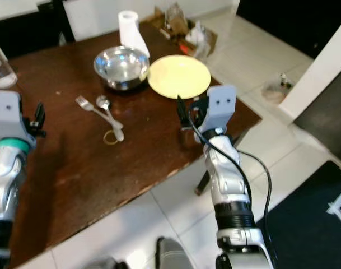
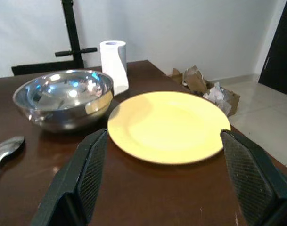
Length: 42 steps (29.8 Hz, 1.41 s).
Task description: Setting the table
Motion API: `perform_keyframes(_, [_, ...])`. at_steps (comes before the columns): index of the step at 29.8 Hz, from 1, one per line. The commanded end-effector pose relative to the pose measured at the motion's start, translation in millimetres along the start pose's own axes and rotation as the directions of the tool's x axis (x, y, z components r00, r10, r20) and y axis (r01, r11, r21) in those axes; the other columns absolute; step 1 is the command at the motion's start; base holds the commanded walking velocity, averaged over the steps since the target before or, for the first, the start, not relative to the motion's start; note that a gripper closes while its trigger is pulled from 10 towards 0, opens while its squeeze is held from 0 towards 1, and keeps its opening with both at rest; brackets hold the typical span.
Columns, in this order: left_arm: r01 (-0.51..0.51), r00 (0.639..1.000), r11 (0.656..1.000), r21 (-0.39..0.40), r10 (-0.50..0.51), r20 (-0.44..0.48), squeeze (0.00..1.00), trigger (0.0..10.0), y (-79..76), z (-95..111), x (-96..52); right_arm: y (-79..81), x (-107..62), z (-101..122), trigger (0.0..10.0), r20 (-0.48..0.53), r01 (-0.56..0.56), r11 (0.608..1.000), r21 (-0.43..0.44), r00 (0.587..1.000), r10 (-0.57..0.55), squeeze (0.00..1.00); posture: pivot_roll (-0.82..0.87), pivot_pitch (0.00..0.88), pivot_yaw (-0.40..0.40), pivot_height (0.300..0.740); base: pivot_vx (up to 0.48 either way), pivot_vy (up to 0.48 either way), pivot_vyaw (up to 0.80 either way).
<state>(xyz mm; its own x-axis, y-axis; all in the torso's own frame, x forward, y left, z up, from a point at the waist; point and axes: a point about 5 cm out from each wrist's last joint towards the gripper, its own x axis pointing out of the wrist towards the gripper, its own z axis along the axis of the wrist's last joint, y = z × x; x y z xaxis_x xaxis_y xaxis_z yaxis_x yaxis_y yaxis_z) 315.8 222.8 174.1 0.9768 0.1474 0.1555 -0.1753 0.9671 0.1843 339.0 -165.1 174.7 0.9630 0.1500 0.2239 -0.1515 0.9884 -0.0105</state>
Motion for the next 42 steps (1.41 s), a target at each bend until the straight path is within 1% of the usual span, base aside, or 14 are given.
perform_keyframes(1, [-0.01, 0.999, 1.0, 0.017, 0.01, -0.046, 0.0, 10.0, 4.5, -11, -4.0, 4.8, -2.1, -5, 10.0, -0.014, -0.013, 1.0, 0.006, 1.0, 0.013, 0.0, -0.07, 0.01, 0.05, 0.74, 0.0, 0.0, 0.0])
perform_keyframes(6, [0.027, 0.998, 1.0, -0.008, -0.028, -0.062, 0.0, 10.0, 1.9, -11, -2.0, 23.5, -3.7, -6, 10.0, -0.029, -0.124, 0.992, 0.017, 0.992, 0.124, 0.0, -0.07, 0.015, 0.051, 0.74, 0.0, 0.0, 0.0])
perform_keyframes(13, [0.098, 0.991, 0.992, -0.075, -0.104, -0.086, 0.0, 10.0, 2.0, -5, 3.9, 67.0, -0.4, -15, 10.0, -0.063, -0.278, 0.96, 0.029, 0.958, 0.28, 0.0, -0.06, 0.034, 0.056, 0.74, 0.0, 0.0, 0.0])
perform_keyframes(16, [0.111, 0.99, 0.99, -0.082, -0.117, -0.078, 0.0, 10.0, 9.1, 4, 7.9, 80.4, 7.7, -18, 10.0, -0.095, -0.302, 0.953, 0.018, 0.948, 0.302, 0.0, -0.05, 0.04, 0.054, 0.74, 0.0, 0.0, 0.0])
perform_keyframes(18, [0.095, 0.994, 0.99, -0.1, -0.1, -0.048, 0.0, 10.0, 25.9, 18, 13.2, 94.7, 16.8, -22, 10.0, -0.124, -0.329, 0.944, 0.003, 0.937, 0.327, 0.0, -0.01, 0.052, 0.04, 0.74, 0.0, 0.0, 0.0])
perform_keyframes(21, [0.089, 0.995, 0.99, -0.108, -0.093, -0.035, 0.0, 10.0, 32.8, 23, 14.7, 99.7, 19.7, -23, 10.0, -0.138, -0.341, 0.94, -0.003, 0.931, 0.338, 0.0, -0.01, 0.052, 0.04, 0.74, 0.0, 0.0, 0.0])
perform_keyframes(22, [0.082, 0.996, 0.988, -0.127, -0.085, -0.022, 0.0, 10.0, 42.7, 30, 15.7, 106.8, 23.6, -23, 10.0, -0.145, -0.362, 0.932, 0.004, 0.922, 0.359, 0.0, 0.0, 0.057, 0.034, 0.74, 0.0, 0.0, 0.0])
perform_keyframes(23, [0.082, 0.996, 0.988, -0.127, -0.085, -0.022, 0.0, 10.0, 42.7, 30, 15.7, 106.8, 23.6, -23, 10.0, -0.145, -0.362, 0.932, 0.004, 0.922, 0.359, 0.0, 0.0, 0.057, 0.034, 0.74, 0.0, 0.0, 0.0])
perform_keyframes(24, [0.076, 0.997, 0.988, -0.136, -0.078, -0.015, 0.0, 10.0, 54.5, 34, 14.5, 114.7, 27.9, -24, 10.0, -0.163, -0.385, 0.923, -0.013, 0.911, 0.378, 0.0, 0.01, 0.07, 0.027, 0.74, 0.0, 0.0, 0.0])
perform_keyframes(25, [0.076, 0.997, 0.988, -0.136, -0.078, -0.015, 0.0, 10.0, 54.5, 34, 14.5, 114.7, 27.9, -24, 10.0, -0.163, -0.385, 0.923, -0.013, 0.911, 0.378, 0.0, 0.01, 0.07, 0.027, 0.74, 0.0, 0.0, 0.0])
perform_keyframes(27, [0.056, 0.998, 0.992, -0.11, -0.058, -0.015, 0.0, 10.0, 74.2, 39, 8.0, 128.1, 36.8, -27, 10.0, -0.221, -0.412, 0.908, -0.068, 0.894, 0.389, 0.0, 0.03, 0.089, 0.015, 0.74, 0.0, 0.0, 0.0])
perform_keyframes(30, [0.081, 0.997, 0.994, -0.075, -0.083, -0.012, 0.0, 10.0, 79.5, 44, -2.1, 134.4, 45.9, -26, 10.0, -0.258, -0.403, 0.912, -0.076, 0.891, 0.373, 0.0, 0.06, 0.105, 0.004, 0.74, 0.0, 0.0, 0.0])
perform_keyframes(35, [0.136, 0.99, 0.989, -0.049, -0.138, -0.029, 0.0, 10.0, 76.7, 44, -11.9, 137.6, 54.8, -21, 10.0, -0.267, -0.379, 0.925, -0.014, 0.893, 0.362, 0.0, 0.08, 0.116, 0.0, 0.74, 0.0, 0.0, 0.0])
perform_keyframes(42, [0.28, 0.955, 0.96, 0.022, -0.276, -0.107, 0.0, 10.0, 59.0, 34, -35.4, 144.5, 58.5, -21, 10.0, -0.293, -0.405, 0.914, 0.028, 0.87, 0.395, 0.0, 0.12, 0.156, -0.019, 0.74, 0.0, 0.0, 0.0])
